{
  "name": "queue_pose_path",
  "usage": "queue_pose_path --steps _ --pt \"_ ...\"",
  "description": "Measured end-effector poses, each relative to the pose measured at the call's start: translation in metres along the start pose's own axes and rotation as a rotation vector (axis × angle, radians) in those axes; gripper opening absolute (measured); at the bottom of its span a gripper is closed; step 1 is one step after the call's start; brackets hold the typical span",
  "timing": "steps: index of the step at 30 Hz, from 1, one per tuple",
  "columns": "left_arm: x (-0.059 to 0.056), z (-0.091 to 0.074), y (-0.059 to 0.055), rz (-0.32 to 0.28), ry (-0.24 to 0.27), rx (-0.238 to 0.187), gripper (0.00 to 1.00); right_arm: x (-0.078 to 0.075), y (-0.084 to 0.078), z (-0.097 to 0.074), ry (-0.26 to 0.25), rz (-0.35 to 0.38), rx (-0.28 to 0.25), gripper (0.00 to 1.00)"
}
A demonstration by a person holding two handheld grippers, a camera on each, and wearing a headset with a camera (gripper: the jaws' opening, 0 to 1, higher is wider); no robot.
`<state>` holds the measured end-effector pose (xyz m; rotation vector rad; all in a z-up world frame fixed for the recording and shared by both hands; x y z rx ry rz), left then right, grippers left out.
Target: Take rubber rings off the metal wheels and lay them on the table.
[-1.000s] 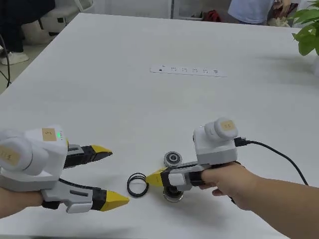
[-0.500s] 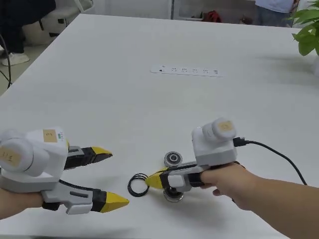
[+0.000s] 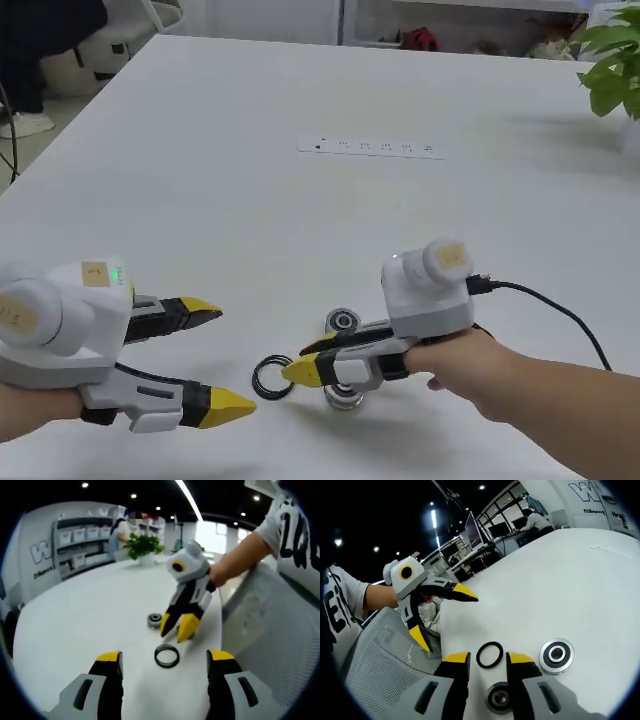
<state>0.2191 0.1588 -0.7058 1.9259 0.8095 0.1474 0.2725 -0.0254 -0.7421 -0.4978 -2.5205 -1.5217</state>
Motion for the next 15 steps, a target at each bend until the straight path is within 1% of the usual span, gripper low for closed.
queue_pose_path --steps 4,9,15 --pt "0.000 -0.002 0.005 0.000 0.003 -0.013 0.69 0.001 0.006 -0.010 -0.012 -0.009 -0.026 0.31" --pt "-0.001 -0.004 0.013 0.004 0.005 -0.030 0.69 -0.001 0.015 -0.024 -0.035 -0.024 -0.062 0.34" --pt "-0.001 -0.011 0.025 0.009 0.016 -0.069 0.70 -0.001 0.028 -0.046 -0.081 -0.052 -0.118 0.38"
Point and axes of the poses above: the centre of the closed fingertips' face, and the gripper's own axes: z roughly forward along the fingers, x roughly to its left, y roughly out of its top, the point moved 9 cm from there along -z, roughly backward along the fingers, and after that the axes turned 13 degrees about -z, right-handed, at the moved point
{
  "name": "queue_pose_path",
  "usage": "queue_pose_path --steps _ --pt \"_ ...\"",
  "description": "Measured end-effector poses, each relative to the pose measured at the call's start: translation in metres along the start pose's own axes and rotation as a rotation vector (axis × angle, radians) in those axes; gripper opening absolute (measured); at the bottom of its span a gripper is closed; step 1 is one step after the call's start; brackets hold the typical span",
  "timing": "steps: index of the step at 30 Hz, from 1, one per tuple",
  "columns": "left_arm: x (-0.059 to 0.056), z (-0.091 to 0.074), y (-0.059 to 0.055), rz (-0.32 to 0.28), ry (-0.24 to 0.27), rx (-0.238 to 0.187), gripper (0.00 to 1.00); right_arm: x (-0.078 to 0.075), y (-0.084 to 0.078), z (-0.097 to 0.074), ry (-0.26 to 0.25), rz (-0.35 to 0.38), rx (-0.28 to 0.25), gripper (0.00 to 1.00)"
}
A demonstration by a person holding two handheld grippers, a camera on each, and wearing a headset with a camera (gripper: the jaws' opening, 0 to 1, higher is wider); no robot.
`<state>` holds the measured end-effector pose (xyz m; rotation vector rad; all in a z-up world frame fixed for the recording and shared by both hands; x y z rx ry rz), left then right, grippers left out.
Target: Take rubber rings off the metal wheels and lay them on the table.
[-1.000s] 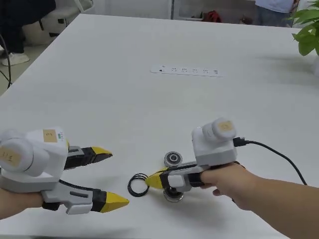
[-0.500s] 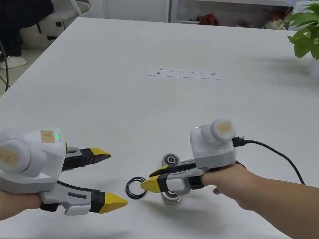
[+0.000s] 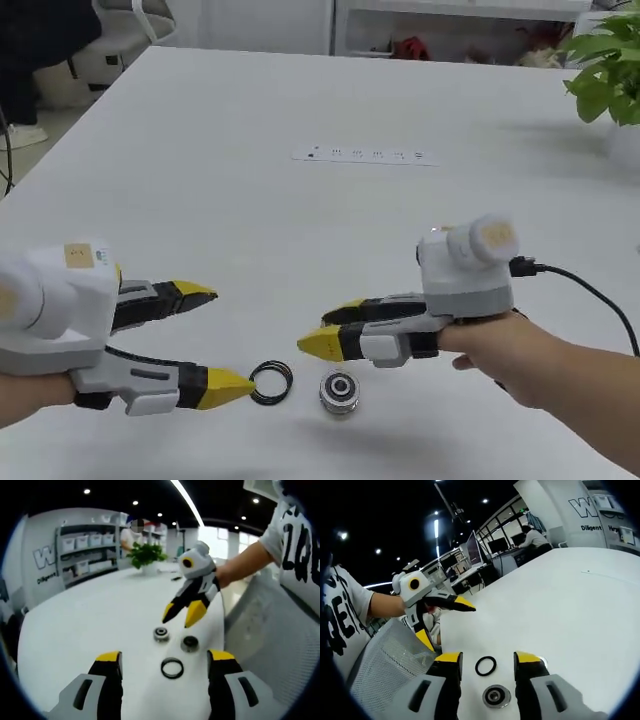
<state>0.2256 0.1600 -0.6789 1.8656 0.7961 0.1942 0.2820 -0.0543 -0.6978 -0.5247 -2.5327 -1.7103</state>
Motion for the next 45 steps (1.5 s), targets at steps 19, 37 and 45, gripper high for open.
queue_pose_path --steps 19,37,45 --pt "-0.011 -0.016 0.023 0.048 0.005 -0.048 0.75 0.009 0.011 -0.060 -0.115 -0.176 -0.039 0.57" --pt "-0.024 -0.030 0.016 0.055 0.067 -0.043 0.77 0.021 -0.004 -0.107 -0.254 -0.202 -0.048 0.75" --pt "-0.026 -0.041 0.006 0.027 0.096 -0.040 0.77 0.030 -0.019 -0.114 -0.282 -0.230 0.002 0.77"
Point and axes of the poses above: the centre of the closed fingertips' face, and the gripper's own axes: z roughly forward along the fingers, x roughly to its left, y roughly out of its top, the point moved 9 cm from there along -z, roughly backward along the fingers, and after that the axes turned 13 degrees about -z, right-handed, at the moved point
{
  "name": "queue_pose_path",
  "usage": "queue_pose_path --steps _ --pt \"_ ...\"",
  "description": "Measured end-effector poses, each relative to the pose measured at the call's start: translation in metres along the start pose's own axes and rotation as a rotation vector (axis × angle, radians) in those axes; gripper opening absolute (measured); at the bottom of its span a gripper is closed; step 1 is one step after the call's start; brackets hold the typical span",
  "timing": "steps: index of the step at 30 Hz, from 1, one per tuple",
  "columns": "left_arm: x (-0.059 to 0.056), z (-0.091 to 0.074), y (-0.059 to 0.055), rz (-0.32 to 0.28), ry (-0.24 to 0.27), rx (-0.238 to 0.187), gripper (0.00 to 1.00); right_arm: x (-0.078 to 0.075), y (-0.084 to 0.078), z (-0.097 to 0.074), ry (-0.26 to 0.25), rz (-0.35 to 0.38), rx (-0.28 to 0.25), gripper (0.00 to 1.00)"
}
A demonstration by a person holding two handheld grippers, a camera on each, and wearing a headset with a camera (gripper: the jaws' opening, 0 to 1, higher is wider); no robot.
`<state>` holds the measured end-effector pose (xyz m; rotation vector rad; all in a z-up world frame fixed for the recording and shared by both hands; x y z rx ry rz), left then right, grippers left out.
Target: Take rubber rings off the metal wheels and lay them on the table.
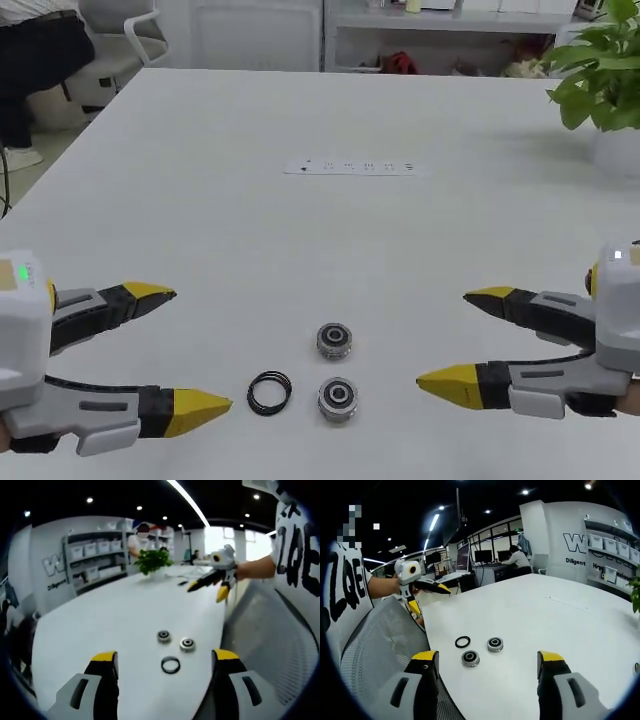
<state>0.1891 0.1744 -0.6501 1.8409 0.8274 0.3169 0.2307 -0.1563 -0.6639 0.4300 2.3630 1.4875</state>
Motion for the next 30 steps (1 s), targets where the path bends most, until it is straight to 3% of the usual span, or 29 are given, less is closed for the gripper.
queue_pose_path --steps 14,30 --pt "-0.003 -0.004 -0.003 -0.038 0.014 -0.013 0.77 0.005 -0.021 -0.018 -0.043 0.062 0.007 0.79" --pt "-0.010 -0.009 -0.006 -0.037 0.024 -0.015 0.77 0.008 -0.019 -0.026 -0.076 0.058 0.000 0.79"
Point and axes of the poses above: the centre of the closed fingertips' face, and the gripper's own axes: z roughly forward along the fingers, x roughly to its left, y roughly out of its top, the point moved 9 cm from there along -z, roughly backward along the fingers, and after that the axes turned 13 degrees about -z, right-handed, at the moved point
